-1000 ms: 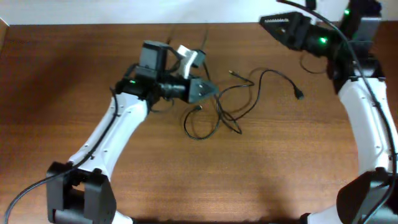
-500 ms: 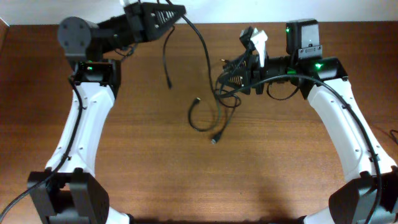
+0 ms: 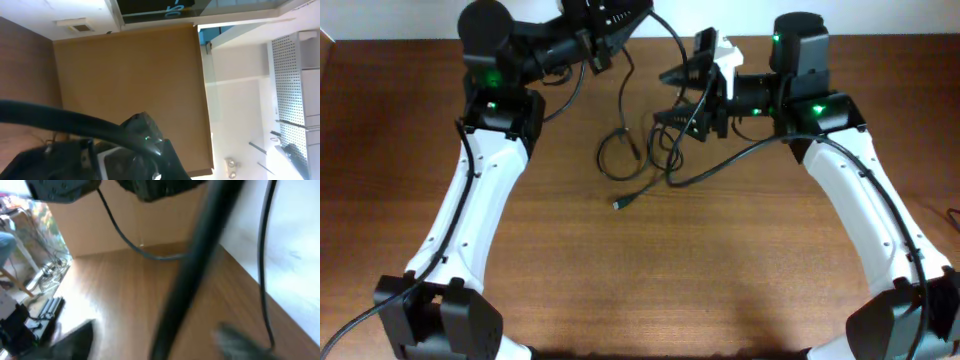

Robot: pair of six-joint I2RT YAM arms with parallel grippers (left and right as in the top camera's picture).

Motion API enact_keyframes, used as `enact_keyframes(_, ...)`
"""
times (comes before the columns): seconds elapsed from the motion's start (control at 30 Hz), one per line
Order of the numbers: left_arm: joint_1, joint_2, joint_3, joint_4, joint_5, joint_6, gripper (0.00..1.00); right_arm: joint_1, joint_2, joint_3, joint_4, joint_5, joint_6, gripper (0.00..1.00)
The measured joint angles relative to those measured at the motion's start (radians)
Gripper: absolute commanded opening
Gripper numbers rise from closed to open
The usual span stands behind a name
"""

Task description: Untangle cables

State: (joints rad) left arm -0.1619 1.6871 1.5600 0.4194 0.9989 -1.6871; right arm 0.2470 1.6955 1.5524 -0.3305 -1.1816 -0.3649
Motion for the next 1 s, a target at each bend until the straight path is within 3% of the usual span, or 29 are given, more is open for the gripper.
enact_keyframes(0.07, 0.0, 0.0, 0.0, -0.002, -0.006, -0.001, 0.0, 0.009, 0.0, 0.0, 0.01, -0.006, 0.002, 0.04)
enact_keyframes(0.1, 0.002, 0.0, 0.0, -0.002, -0.007, -0.001, 0.0, 0.009, 0.0, 0.0, 0.01, -0.006, 0.002, 0.14)
enact_keyframes(0.13, 0.011, 0.0, 0.0, -0.002, -0.006, -0.001, 0.0, 0.009, 0.0, 0.0, 0.011, -0.006, 0.024, 0.38)
enact_keyframes(0.17, 0.038, 0.0, 0.0, -0.004, -0.007, -0.001, 0.0, 0.009, 0.0, 0.0, 0.011, -0.006, 0.029, 0.48)
enact_keyframes(0.2, 0.05, 0.0, 0.0, -0.004, -0.007, -0.001, 0.0, 0.009, 0.0, 0.0, 0.009, -0.006, 0.05, 0.46)
enact_keyframes(0.23, 0.082, 0.0, 0.0, -0.004, -0.005, -0.001, 0.0, 0.009, 0.0, 0.0, 0.01, -0.006, 0.063, 0.04)
enact_keyframes(0.27, 0.097, 0.0, 0.0, -0.004, -0.004, -0.001, 0.0, 0.009, 0.0, 0.0, 0.006, -0.006, 0.073, 0.04)
enact_keyframes(0.3, 0.108, 0.0, 0.0, -0.004, -0.001, -0.001, 0.0, 0.009, 0.0, 0.0, 0.006, -0.006, 0.076, 0.5)
enact_keyframes(0.33, 0.113, 0.0, 0.0, -0.003, 0.002, -0.001, 0.0, 0.009, 0.0, 0.0, 0.003, -0.006, 0.079, 0.66)
enact_keyframes(0.53, 0.114, 0.0, 0.0, 0.005, 0.044, -0.018, 0.0, 0.009, 0.0, 0.0, 0.003, 0.026, 0.085, 0.85)
enact_keyframes(0.6, 0.114, 0.001, 0.0, 0.078, 0.051, -0.043, 0.0, 0.009, 0.0, 0.0, 0.002, 0.102, 0.088, 0.86)
enact_keyframes(0.67, 0.114, 0.002, 0.0, 0.12, 0.06, -0.077, 0.0, 0.009, 0.0, 0.0, 0.003, 0.161, 0.089, 0.86)
enact_keyframes(0.77, 0.102, 0.002, 0.0, 0.134, 0.067, -0.103, 0.0, 0.009, 0.0, 0.0, 0.003, 0.188, 0.09, 0.7)
enact_keyframes(0.8, 0.093, 0.002, 0.0, 0.135, 0.066, -0.11, 0.0, 0.009, 0.0, 0.0, 0.003, 0.191, 0.093, 0.53)
enact_keyframes(0.83, 0.068, 0.002, 0.0, 0.139, 0.066, -0.113, 0.0, 0.009, 0.0, 0.0, 0.003, 0.192, 0.089, 0.04)
enact_keyframes(0.93, 0.027, 0.002, 0.0, 0.14, 0.054, -0.12, 0.0, 0.009, 0.0, 0.0, -0.006, 0.195, 0.095, 0.04)
enact_keyframes(1.0, 0.039, 0.002, 0.0, 0.14, 0.047, -0.126, 0.12, 0.01, 0.0, 0.0, 0.037, 0.191, 0.112, 0.04)
